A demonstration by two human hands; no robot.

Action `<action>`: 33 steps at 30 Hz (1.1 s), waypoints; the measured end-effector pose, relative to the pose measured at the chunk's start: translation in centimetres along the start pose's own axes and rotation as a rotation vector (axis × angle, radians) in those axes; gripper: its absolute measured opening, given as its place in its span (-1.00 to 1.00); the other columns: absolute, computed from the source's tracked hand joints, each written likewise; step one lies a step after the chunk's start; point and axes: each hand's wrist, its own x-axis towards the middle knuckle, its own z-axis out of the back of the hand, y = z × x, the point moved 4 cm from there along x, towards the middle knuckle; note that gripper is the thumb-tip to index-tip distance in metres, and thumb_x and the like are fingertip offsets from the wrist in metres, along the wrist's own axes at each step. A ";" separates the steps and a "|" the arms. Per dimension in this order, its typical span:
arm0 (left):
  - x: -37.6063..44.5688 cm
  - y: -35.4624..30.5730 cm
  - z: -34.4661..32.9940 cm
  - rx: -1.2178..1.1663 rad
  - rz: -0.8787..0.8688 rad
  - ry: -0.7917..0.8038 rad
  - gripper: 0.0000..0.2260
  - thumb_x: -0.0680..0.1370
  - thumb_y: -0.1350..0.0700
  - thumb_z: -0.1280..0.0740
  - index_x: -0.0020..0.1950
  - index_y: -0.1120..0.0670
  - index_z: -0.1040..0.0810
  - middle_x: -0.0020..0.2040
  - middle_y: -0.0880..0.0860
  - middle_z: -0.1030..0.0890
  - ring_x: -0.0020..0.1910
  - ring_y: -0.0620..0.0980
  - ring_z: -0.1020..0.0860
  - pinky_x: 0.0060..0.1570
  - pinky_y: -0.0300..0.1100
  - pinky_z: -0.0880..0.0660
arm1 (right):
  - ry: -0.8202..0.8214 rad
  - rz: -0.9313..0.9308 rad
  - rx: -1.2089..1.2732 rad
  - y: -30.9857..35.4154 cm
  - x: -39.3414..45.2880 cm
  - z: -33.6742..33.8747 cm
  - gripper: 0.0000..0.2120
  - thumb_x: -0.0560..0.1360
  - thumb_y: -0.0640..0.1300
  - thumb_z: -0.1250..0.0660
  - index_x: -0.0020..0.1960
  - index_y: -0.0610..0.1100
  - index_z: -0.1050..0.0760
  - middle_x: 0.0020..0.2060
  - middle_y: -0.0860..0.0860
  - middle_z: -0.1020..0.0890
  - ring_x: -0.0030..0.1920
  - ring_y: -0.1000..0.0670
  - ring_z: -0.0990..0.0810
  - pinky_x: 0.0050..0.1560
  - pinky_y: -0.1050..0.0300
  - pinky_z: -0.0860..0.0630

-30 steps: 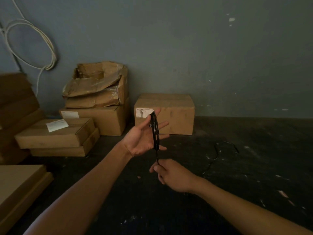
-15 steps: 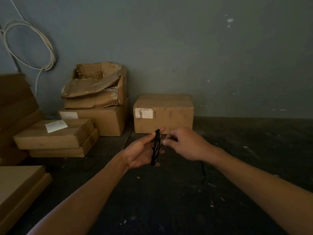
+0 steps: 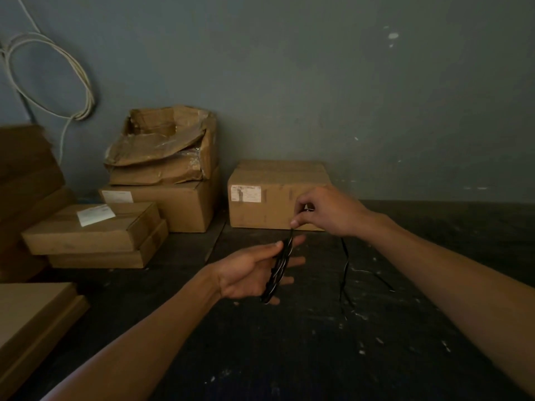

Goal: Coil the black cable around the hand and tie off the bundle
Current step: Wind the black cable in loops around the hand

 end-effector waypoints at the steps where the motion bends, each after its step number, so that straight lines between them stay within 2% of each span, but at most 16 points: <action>1: -0.1 0.0 -0.1 0.006 0.007 0.004 -0.66 0.59 -0.18 -0.13 0.35 -0.37 -0.42 0.54 -0.04 -0.27 0.56 0.23 -0.06 0.40 0.46 0.04 | 0.007 0.003 0.018 -0.5 0.2 -0.2 -0.86 0.46 0.05 -0.42 -0.07 0.00 -0.62 -0.15 0.13 -0.56 -0.10 0.06 -0.52 -0.12 0.03 -0.46; 5: -0.5 -0.2 -0.9 0.045 0.034 0.057 -0.63 0.59 -0.17 -0.11 0.40 -0.36 -0.38 0.55 -0.04 -0.25 0.55 0.21 -0.10 0.41 0.45 0.03 | 0.021 0.012 0.121 -3.0 0.8 -0.8 -0.89 0.53 -0.02 -0.34 -0.01 0.00 -0.63 -0.07 0.11 -0.63 0.01 0.05 -0.56 0.08 -0.05 -0.51; 9: -0.7 -0.8 -1.8 0.074 0.032 0.122 -0.61 0.59 -0.16 -0.11 0.43 -0.34 -0.34 0.53 -0.06 -0.29 0.54 0.20 -0.13 0.41 0.44 0.00 | 0.001 -0.026 0.276 -5.5 0.4 -1.7 -0.85 0.59 -0.10 -0.27 0.03 -0.04 -0.62 -0.03 0.06 -0.67 0.07 0.06 -0.59 0.15 0.01 -0.49; 12: -0.7 -1.5 -2.5 0.068 0.003 0.182 -0.58 0.59 -0.15 -0.12 0.46 -0.32 -0.32 0.54 -0.04 -0.28 0.54 0.22 -0.14 0.41 0.44 0.00 | -0.001 -0.076 0.359 -7.1 -0.3 -3.3 -0.84 0.60 -0.11 -0.24 -0.03 0.06 -0.59 -0.10 0.19 -0.63 0.01 0.18 -0.57 0.09 0.08 -0.48; 14: -0.6 -2.0 -2.9 0.048 -0.028 0.228 -0.55 0.58 -0.15 -0.12 0.49 -0.29 -0.27 0.56 0.00 -0.25 0.54 0.23 -0.15 0.40 0.43 -0.04 | 0.014 -0.115 0.422 -7.6 -0.9 -4.7 -0.81 0.61 -0.11 -0.22 -0.06 0.08 -0.58 -0.12 0.18 -0.62 -0.10 0.27 -0.57 -0.02 0.13 -0.46; 16: -0.4 -2.5 -3.2 0.032 -0.062 0.261 -0.51 0.58 -0.14 -0.13 0.53 -0.26 -0.20 0.58 0.03 -0.22 0.53 0.25 -0.16 0.38 0.45 -0.05 | 0.031 -0.138 0.542 -7.2 -1.9 -6.1 -0.79 0.62 -0.15 -0.20 -0.01 -0.01 -0.61 -0.10 0.09 -0.65 -0.12 0.29 -0.60 -0.07 0.18 -0.48; 18: -0.2 -3.0 -3.3 0.033 -0.097 0.268 -0.49 0.58 -0.14 -0.13 0.55 -0.23 -0.16 0.58 0.04 -0.21 0.53 0.27 -0.17 0.38 0.48 -0.04 | 0.050 -0.126 0.670 -5.9 -3.1 -7.6 -0.77 0.63 -0.20 -0.17 0.08 -0.22 -0.60 -0.13 0.01 -0.65 -0.16 0.22 -0.63 -0.14 0.32 -0.53; 20: 0.1 -3.5 -3.0 0.022 -0.129 0.252 -0.50 0.59 -0.14 -0.12 0.54 -0.24 -0.17 0.58 0.05 -0.23 0.52 0.27 -0.19 0.37 0.51 -0.01 | 0.068 -0.167 0.743 -4.6 -4.0 -9.5 -0.77 0.64 -0.19 -0.16 0.09 -0.26 -0.56 -0.30 0.04 -0.59 -0.39 0.15 -0.53 -0.41 0.36 -0.42; 21: 0.1 -3.8 -2.8 0.003 -0.146 0.242 -0.51 0.59 -0.13 -0.11 0.54 -0.25 -0.18 0.57 0.06 -0.24 0.52 0.27 -0.21 0.36 0.51 0.00 | 0.085 -0.210 0.768 -4.2 -4.4 -10.6 -0.78 0.64 -0.17 -0.16 0.07 -0.23 -0.56 -0.36 0.05 -0.54 -0.43 0.10 -0.46 -0.46 0.30 -0.37; 25: 0.0 -5.2 -1.8 -0.116 -0.230 0.202 -0.56 0.61 -0.12 -0.08 0.51 -0.26 -0.26 0.56 0.09 -0.27 0.49 0.31 -0.25 0.36 0.51 -0.02 | 0.210 -0.293 0.811 -2.2 -5.6 -14.2 -0.75 0.64 0.02 -0.15 -0.02 -0.04 -0.57 -0.41 0.05 -0.45 -0.41 0.09 -0.40 -0.37 0.20 -0.38; 28: -0.1 -6.0 -0.7 -0.145 -0.288 0.108 -0.58 0.60 -0.14 -0.09 0.47 -0.28 -0.31 0.55 0.08 -0.29 0.47 0.32 -0.28 0.34 0.51 -0.11 | 0.241 -0.294 0.889 -0.5 -6.2 -15.5 -0.74 0.65 0.00 -0.11 0.04 -0.04 -0.55 -0.40 0.06 -0.45 -0.38 0.09 -0.41 -0.31 0.16 -0.40; 33: -0.1 -6.5 1.3 -0.196 -0.357 -0.044 -0.58 0.58 -0.16 -0.12 0.46 -0.30 -0.32 0.54 0.07 -0.32 0.48 0.34 -0.24 0.31 0.51 -0.16 | 0.235 -0.328 0.979 1.8 -6.3 -15.8 -0.74 0.66 -0.04 -0.08 0.11 -0.03 -0.54 -0.37 0.06 -0.43 -0.41 0.13 -0.37 -0.39 0.24 -0.35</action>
